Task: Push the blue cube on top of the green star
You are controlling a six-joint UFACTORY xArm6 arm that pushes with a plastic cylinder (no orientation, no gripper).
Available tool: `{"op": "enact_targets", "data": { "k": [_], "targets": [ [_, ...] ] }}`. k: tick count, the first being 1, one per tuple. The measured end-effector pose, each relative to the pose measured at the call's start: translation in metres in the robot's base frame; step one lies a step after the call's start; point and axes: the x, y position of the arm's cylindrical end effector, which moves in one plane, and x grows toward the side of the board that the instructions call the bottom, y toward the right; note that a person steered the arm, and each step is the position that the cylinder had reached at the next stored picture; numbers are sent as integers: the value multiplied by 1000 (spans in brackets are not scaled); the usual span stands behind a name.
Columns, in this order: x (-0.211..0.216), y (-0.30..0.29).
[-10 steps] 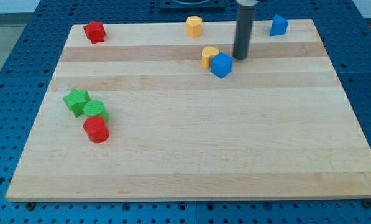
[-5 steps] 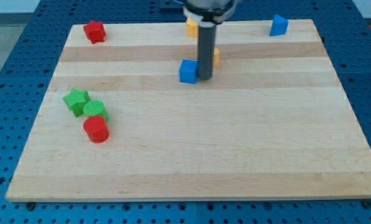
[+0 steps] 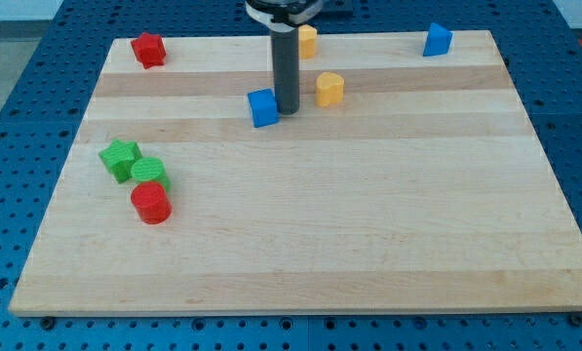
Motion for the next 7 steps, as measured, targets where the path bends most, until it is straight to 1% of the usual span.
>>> {"op": "enact_targets", "data": {
  "k": [1, 3, 5, 7],
  "targets": [
    [0, -35],
    [29, -78],
    [28, -130],
    [41, -143]
  ]
}}
